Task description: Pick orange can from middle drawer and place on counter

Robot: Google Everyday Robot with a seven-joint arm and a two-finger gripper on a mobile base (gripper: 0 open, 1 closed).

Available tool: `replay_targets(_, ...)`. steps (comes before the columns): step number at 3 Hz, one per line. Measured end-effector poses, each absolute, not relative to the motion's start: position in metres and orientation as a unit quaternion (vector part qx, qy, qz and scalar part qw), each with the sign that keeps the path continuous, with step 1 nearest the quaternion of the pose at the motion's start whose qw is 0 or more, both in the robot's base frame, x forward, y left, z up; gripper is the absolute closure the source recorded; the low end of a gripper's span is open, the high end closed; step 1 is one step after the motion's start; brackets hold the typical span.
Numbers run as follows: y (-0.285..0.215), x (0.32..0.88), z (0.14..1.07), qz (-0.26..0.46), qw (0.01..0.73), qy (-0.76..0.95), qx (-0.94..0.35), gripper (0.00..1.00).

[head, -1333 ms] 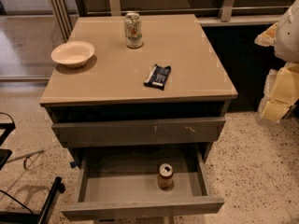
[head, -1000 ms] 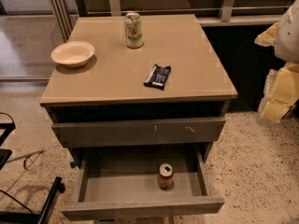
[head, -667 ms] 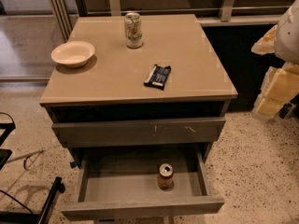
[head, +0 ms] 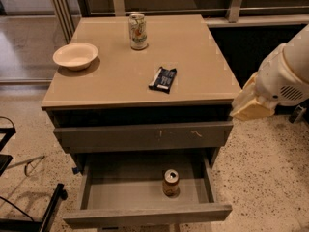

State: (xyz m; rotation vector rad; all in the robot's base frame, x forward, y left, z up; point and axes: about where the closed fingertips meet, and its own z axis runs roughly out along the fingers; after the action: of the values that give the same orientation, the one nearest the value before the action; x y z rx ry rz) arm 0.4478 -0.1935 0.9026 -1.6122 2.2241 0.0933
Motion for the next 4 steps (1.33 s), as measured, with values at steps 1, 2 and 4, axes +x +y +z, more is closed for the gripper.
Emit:
replay_targets(1,-0.177,0.456,0.848,0.075,0.216,0.799,-0.556,0.88)
replay_targets(2,-0.165,0.457,0.774,0.105,0.225,0.81,-0.531,1.0)
replay_targets(4,-0.17,0.455,0.75,0.108,0.232,0.804,-0.537,1.0)
